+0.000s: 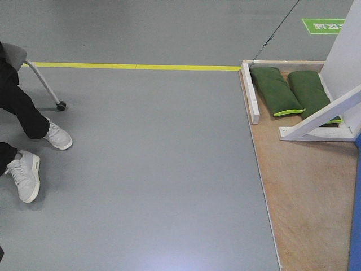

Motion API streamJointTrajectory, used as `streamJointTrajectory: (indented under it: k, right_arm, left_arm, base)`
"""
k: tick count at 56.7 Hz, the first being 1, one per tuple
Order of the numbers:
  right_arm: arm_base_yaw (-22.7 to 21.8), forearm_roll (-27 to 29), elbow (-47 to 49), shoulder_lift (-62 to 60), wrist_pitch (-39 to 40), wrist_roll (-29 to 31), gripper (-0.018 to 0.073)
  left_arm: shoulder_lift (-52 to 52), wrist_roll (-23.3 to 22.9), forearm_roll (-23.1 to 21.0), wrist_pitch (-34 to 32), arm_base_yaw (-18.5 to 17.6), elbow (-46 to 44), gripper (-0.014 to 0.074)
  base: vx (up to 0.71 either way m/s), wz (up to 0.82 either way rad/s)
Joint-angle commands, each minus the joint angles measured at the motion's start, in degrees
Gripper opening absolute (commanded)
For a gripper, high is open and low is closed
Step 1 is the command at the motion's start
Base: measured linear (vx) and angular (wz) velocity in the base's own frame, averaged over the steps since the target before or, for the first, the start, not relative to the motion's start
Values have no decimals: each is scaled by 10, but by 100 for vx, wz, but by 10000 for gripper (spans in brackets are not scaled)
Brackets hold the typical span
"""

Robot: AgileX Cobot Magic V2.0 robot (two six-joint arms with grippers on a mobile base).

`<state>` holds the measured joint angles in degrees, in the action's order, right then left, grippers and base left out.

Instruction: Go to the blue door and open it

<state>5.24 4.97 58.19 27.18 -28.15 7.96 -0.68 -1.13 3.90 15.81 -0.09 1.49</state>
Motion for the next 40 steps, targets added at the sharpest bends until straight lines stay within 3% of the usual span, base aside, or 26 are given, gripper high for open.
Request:
streamJointTrajectory:
  k: [1,19,26,34,40]
  right_arm:
    - [-2,-2,16,11,51,3,12]
    - [-3,-10,16,63,81,3,12]
    - [-4,-76,16,77,144,3,12]
    - [-63,-155,16,78,243,3,12]
    - [-137,-170,16,78,297,3,12]
  left_arm:
    - [-7,-4,-2,-49,-4,-15,73]
    - [-7,-4,-2,-49,-4,-15,73]
    - [-7,-4,-2,-49,-4,-15,73]
    - [-7,-4,-2,-49,-4,-15,73]
    - [-7,-4,-2,-49,-4,-15,73]
  base:
    - [0,0]
    - [0,0]
    - [0,0]
    - [0,0]
    - [0,0]
